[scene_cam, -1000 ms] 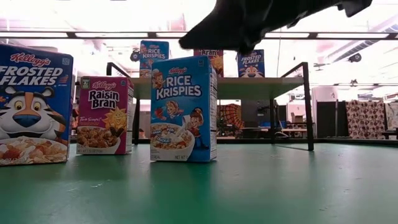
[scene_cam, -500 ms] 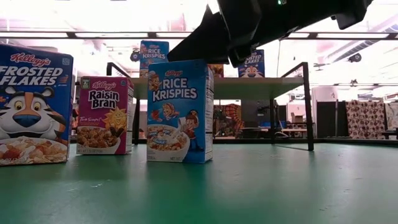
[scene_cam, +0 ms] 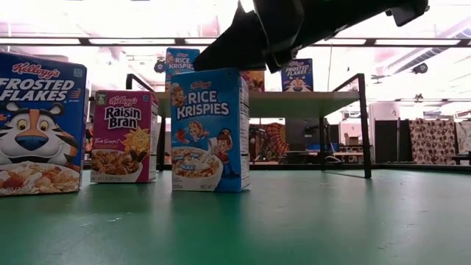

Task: Stack cereal on shelf
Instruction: Put the light blue cereal box, aligned with the other light blue cereal box on the shelf

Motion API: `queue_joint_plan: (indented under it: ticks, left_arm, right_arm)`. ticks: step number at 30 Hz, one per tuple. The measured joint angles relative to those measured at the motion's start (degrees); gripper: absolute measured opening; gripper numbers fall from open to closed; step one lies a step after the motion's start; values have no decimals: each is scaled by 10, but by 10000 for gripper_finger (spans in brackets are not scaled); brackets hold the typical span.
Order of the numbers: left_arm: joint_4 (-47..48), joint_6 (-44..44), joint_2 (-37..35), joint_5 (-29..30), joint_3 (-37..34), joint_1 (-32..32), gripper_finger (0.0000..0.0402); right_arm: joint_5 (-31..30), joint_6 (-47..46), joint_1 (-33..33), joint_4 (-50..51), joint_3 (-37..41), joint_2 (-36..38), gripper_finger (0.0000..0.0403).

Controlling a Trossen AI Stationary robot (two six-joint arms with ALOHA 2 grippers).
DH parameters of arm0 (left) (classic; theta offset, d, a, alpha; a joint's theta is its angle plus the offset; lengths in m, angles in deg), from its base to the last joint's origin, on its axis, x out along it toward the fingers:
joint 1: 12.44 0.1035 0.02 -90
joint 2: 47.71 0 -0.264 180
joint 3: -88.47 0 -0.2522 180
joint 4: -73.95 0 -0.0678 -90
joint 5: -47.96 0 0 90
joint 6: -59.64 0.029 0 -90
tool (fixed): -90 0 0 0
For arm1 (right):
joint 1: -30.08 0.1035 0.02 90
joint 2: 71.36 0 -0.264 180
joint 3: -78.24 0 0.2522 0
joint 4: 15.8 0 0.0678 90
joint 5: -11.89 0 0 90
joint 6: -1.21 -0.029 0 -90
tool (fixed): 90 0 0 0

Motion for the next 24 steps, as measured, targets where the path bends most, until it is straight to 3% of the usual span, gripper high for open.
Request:
queue_joint_plan:
  ticks: [12,24]
  left_arm:
    - [-6,2,0,0,-4,0,1]
    - [-160,-4,-3,0,-95,-1,1]
  right_arm:
    - [0,21,0,144,-83,0,13]
    - [-2,53,0,296,-151,1,13]
